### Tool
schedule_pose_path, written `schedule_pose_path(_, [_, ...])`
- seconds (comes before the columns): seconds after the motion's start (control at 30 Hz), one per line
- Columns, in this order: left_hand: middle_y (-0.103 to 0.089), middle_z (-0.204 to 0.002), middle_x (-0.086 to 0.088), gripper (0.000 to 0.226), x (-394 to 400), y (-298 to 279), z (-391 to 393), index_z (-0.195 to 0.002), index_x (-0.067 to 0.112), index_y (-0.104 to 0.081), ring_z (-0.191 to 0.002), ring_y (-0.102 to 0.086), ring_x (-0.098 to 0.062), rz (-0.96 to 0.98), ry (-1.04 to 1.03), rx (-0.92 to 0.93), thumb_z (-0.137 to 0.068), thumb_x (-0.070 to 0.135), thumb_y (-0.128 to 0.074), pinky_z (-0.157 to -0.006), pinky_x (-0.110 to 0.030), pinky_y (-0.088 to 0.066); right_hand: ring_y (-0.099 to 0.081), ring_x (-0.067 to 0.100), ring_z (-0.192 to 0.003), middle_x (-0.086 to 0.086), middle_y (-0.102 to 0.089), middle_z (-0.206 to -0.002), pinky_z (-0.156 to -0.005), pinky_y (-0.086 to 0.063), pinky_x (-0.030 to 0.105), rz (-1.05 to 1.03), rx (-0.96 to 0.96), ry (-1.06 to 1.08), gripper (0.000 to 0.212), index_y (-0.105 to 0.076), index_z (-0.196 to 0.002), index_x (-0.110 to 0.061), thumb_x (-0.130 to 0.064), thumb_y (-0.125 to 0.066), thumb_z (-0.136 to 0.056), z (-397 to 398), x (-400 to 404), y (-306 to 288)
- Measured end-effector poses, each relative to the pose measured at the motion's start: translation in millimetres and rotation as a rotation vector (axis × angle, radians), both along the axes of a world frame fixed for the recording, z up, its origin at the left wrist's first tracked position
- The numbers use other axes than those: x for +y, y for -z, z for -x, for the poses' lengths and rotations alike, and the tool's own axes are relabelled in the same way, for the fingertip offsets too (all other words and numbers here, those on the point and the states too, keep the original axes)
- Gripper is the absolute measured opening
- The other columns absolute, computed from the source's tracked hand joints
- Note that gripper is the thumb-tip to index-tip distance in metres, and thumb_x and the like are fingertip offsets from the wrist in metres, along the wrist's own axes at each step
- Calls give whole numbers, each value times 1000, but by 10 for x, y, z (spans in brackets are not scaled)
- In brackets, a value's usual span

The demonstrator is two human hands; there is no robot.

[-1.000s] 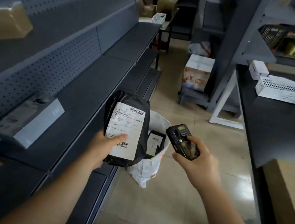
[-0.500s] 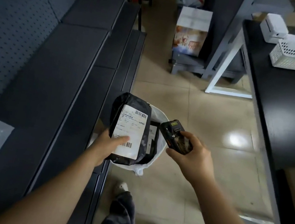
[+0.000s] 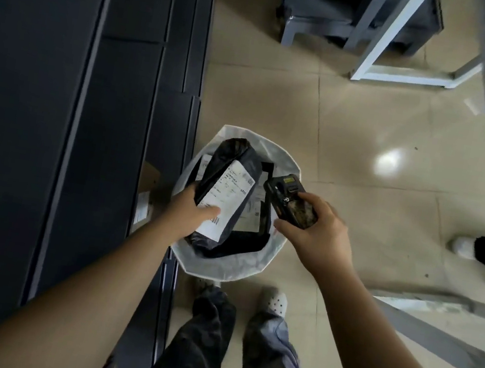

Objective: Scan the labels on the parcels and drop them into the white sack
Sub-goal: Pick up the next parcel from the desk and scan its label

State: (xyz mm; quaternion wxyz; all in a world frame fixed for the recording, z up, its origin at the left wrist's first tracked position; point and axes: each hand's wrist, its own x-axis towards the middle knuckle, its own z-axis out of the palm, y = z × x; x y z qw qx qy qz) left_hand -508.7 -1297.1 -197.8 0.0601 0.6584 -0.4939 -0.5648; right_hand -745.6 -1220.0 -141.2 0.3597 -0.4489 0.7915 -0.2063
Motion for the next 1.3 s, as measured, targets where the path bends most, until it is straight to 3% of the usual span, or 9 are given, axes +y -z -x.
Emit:
schedule_pose_path(0.17, [-63, -113, -6, 59, -200, 407, 184, -140, 23, -43, -92, -62, -27, 97, 175, -248, -86, 13, -66, -63, -27, -46, -53, 7, -97, -12, -57, -112, -82, -43, 22, -36, -38, 18, 65, -60, -129, -29, -37, -85, -70, 37, -194, 484])
schedule_pose_path(0.37, [-62, -121, -13, 51, -465, 780, 409, -136, 13, -50, -109, -58, -34, 505, 341, -525, -87, 4, -61, -82, -44, -51, -54, 5, -97, -17, -55, -109, -82, -44, 23, -38, -26, 12, 65, -60, -128, -31, -41, -85, -69, 135, -260, 885])
schedule_pose_path(0.53, [-57, -135, -12, 46, -756, 953, 583, -137, 8, -50, -122, -52, -32, 615, 346, -667, -92, 1, -55, -92, -43, -47, -57, 6, -101, -17, -58, -111, -86, -48, 26, -9, -52, 14, 64, -60, -126, -34, -41, -85, -68, 207, -303, 1031])
schedule_pose_path(0.7, [-51, -140, -12, 52, -974, 1200, 692, -140, 9, -46, -127, -48, -34, 609, 425, -698, -90, -1, -55, -98, -47, -46, -58, 5, -103, -18, -59, -114, -87, -51, 29, 9, -95, 18, 62, -59, -124, -39, -41, -86, -68, 217, -380, 1090])
schedule_pose_path(0.83, [-44, -138, -15, 46, -1131, 1347, 748, -134, 10, -48, -122, -48, -37, 613, 480, -807, -90, 2, -57, -91, -47, -49, -59, 3, -103, -20, -60, -113, -88, -52, 28, 22, -128, 30, 62, -59, -124, -40, -41, -85, -68, 224, -409, 1133])
schedule_pose_path(0.93, [-47, -134, -16, 41, -1239, 1413, 768, -134, 9, -52, -124, -44, -37, 690, 544, -815, -93, 5, -54, -98, -46, -43, -57, -2, -99, -27, -57, -106, -85, -50, 23, 26, -127, 36, 63, -59, -125, -40, -41, -86, -68, 241, -437, 1160])
schedule_pose_path(1.0, [-51, -131, -16, 46, -1267, 1465, 746, -135, 11, -54, -124, -45, -37, 788, 597, -807, -90, 5, -59, -102, -46, -40, -58, -2, -99, -28, -58, -106, -87, -52, 27, 29, -131, 48, 62, -59, -124, -40, -42, -86, -67, 244, -452, 1161])
schedule_pose_path(1.2, [-61, -110, -16, 48, -1203, 1608, 774, -116, 11, -68, -103, -58, -37, 950, 588, -751, -70, -2, -74, -82, -45, -52, -61, 2, -104, -19, -64, -113, -92, -55, 36, 30, -159, 83, 64, -61, -124, -38, -42, -87, -66, 239, -409, 1177])
schedule_pose_path(1.3, [-55, -124, -16, 54, -1244, 1657, 807, -129, 13, -60, -117, -52, -37, 847, 575, -698, -78, -3, -70, -88, -46, -50, -62, 1, -103, -21, -64, -111, -91, -55, 35, 32, -157, 101, 64, -61, -123, -38, -41, -87, -65, 225, -417, 1197])
